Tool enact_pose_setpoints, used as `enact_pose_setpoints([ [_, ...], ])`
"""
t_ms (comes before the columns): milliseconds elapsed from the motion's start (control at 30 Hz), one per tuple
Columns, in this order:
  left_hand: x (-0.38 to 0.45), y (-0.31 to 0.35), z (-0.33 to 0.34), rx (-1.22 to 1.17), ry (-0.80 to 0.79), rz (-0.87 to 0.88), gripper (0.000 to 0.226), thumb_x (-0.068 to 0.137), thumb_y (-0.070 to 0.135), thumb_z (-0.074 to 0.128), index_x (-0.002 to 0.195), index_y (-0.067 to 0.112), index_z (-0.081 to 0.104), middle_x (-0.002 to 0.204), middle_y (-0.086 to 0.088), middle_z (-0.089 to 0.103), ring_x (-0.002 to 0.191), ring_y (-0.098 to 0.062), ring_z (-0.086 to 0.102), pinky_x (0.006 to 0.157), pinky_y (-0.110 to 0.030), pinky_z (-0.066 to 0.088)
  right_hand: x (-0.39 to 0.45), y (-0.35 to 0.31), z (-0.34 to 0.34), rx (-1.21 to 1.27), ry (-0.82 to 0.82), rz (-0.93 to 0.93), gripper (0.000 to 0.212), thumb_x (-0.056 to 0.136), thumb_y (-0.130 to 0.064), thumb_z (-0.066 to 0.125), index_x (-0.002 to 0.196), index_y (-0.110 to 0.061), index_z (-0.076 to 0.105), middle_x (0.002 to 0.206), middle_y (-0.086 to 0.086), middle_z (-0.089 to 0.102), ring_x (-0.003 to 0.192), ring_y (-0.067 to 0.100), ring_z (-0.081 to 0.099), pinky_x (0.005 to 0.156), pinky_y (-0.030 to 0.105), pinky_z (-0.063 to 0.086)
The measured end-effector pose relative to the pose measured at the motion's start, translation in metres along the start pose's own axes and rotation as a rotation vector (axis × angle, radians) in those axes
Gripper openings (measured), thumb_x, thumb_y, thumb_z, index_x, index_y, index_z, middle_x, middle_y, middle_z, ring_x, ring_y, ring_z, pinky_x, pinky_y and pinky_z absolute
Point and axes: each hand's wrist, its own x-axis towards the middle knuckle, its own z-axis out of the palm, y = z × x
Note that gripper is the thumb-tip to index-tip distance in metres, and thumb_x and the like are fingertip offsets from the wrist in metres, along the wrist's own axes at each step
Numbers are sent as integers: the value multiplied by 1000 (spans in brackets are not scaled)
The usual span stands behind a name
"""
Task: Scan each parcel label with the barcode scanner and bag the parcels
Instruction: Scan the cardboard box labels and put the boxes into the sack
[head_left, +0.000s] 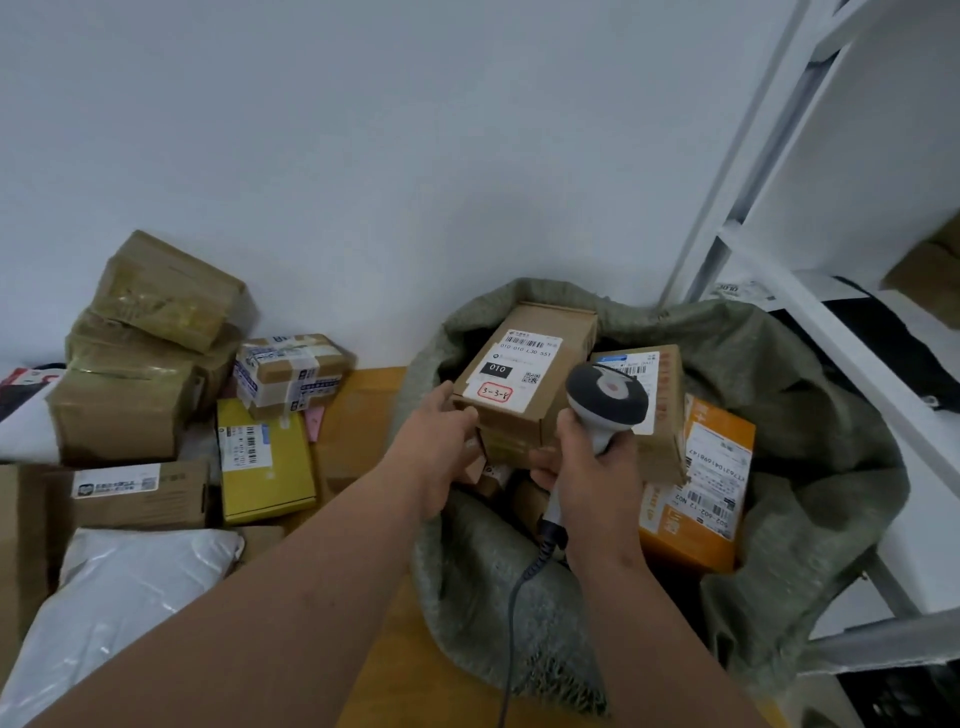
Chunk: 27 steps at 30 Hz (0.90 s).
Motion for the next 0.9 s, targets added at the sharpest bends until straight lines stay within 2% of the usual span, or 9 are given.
enact_pose_setpoints([
  [100, 4, -3, -11, 104, 99, 50, 55, 98, 14, 54, 148, 29, 36, 135, 1, 54, 109, -20, 59, 96, -46, 52, -3, -3, 7, -28, -51, 11, 28, 96, -30, 63, 123, -23, 55, 102, 1, 72, 72, 16, 74, 61, 27, 58],
  [233, 5, -9, -42, 198, 242, 134, 51, 97, 20, 55, 145, 29, 40, 136, 4, 52, 113, -17, 56, 99, -43, 49, -12, -4, 23, -66, -189, 39, 31, 96, -29, 63, 125, -22, 56, 100, 5, 72, 70, 17, 73, 58, 22, 56],
  [300, 4, -13, -61, 255, 299, 163, 48, 99, 21, 54, 145, 27, 41, 134, 3, 54, 110, -15, 55, 94, -36, 49, -17, -1, 34, -97, -257, 57, 27, 96, -29, 63, 121, -23, 58, 97, 5, 72, 69, 16, 73, 60, 23, 57],
  [367, 3, -17, -81, 274, 357, 171, 45, 100, 22, 53, 144, 25, 43, 130, 2, 55, 105, -13, 54, 81, -27, 47, -24, 3, 45, -115, -308, 80, 22, 96, -29, 63, 116, -24, 58, 96, 4, 72, 67, 14, 72, 60, 23, 57],
  [433, 1, -21, -102, 296, 415, 155, 41, 100, 24, 52, 141, 26, 46, 127, 2, 56, 96, -14, 54, 74, -28, 45, -31, 9, 59, -133, -335, 97, 21, 95, -30, 64, 115, -22, 59, 95, 7, 71, 70, 16, 72, 62, 25, 58],
  [533, -4, -26, -136, 370, 476, 135, 39, 100, 24, 51, 139, 25, 48, 132, 2, 55, 85, -9, 53, 69, -27, 44, -41, 20, 80, -181, -361, 106, 21, 95, -30, 65, 113, -21, 60, 92, 8, 70, 70, 16, 71, 61, 26, 56],
  [667, -11, -30, -181, 544, 539, 122, 48, 97, 24, 54, 144, 22, 44, 142, -2, 50, 92, -10, 54, 72, -27, 44, -56, 33, 111, -256, -396, 106, 20, 95, -31, 64, 112, -23, 58, 94, 8, 69, 63, 12, 71, 58, 26, 57],
  [767, -17, -31, -212, 659, 567, 119, 52, 85, 36, 52, 137, 27, 51, 134, -2, 55, 107, -20, 57, 88, -41, 52, -70, 43, 135, -292, -431, 122, 19, 95, -30, 64, 111, -21, 59, 95, 9, 70, 72, 19, 72, 59, 27, 57],
  [900, -31, -23, -251, 848, 637, 91, 47, 90, 31, 53, 136, 23, 51, 138, -7, 49, 125, -30, 45, 103, -50, 40, -92, 55, 169, -352, -499, 141, 23, 95, -30, 64, 115, -21, 59, 93, 5, 71, 66, 12, 71, 54, 23, 53],
])
